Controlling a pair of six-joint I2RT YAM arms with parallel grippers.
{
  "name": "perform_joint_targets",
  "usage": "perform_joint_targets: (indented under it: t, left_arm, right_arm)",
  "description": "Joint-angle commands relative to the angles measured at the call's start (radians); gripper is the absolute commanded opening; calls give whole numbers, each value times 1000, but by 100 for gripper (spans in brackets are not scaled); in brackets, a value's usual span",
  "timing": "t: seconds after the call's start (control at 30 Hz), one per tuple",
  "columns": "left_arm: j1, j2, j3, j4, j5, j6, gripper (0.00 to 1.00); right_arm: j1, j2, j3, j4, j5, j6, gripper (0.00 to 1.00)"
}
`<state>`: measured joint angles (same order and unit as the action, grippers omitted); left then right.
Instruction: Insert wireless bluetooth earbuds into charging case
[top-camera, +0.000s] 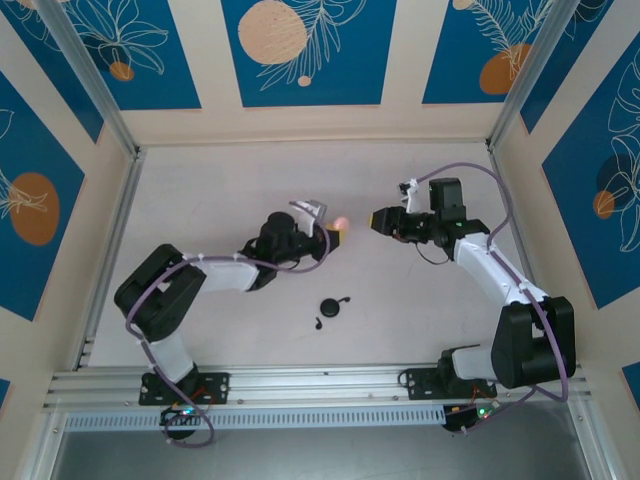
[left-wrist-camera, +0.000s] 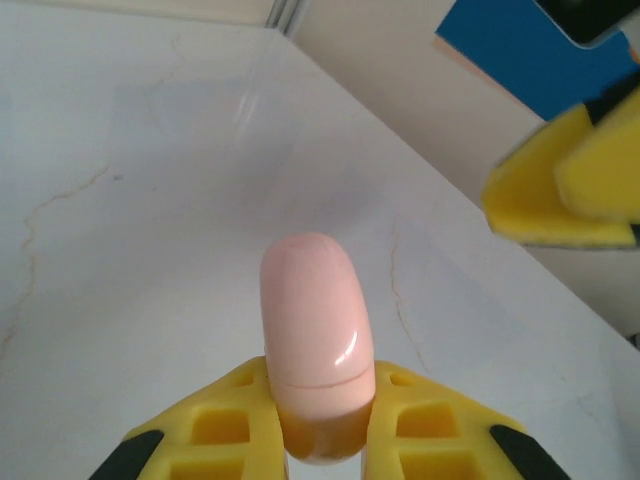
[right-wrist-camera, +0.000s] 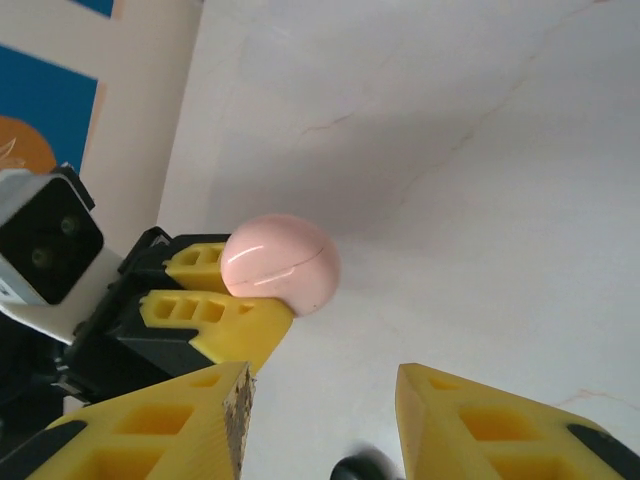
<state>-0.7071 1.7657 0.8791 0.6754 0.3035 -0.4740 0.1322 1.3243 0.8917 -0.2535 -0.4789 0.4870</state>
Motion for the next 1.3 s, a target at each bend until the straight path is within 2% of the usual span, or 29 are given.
perform_joint_targets:
  t: [0.0, 0.23, 0.47, 0.67, 0.9, 1.07, 1.27]
  left_arm:
    - [0, 63, 141, -293, 52, -126, 12]
    - [-20, 247, 459, -535, 179, -271, 12]
    - [-42, 420, 656, -588, 236, -409, 12]
    - [-51, 521, 742, -623, 250, -503, 13]
    - [-54, 554, 761, -672, 210, -525, 17]
    - [-54, 552, 784, -784, 154, -482, 24]
    - [-47, 524, 811, -930, 79, -408, 46]
  right_arm:
    - [-41, -12, -39, 5, 33, 36, 43]
    - [-119, -62, -111, 10, 19, 24, 43]
    - [-170, -96, -176, 26, -24, 17, 43]
    - [-190, -107, -206, 42, -52, 12, 43]
    - [-197, -108, -229, 68, -80, 25, 43]
    - [-199, -108, -232, 62, -80, 15, 43]
    - [-198, -113, -241, 64, -83, 19, 44]
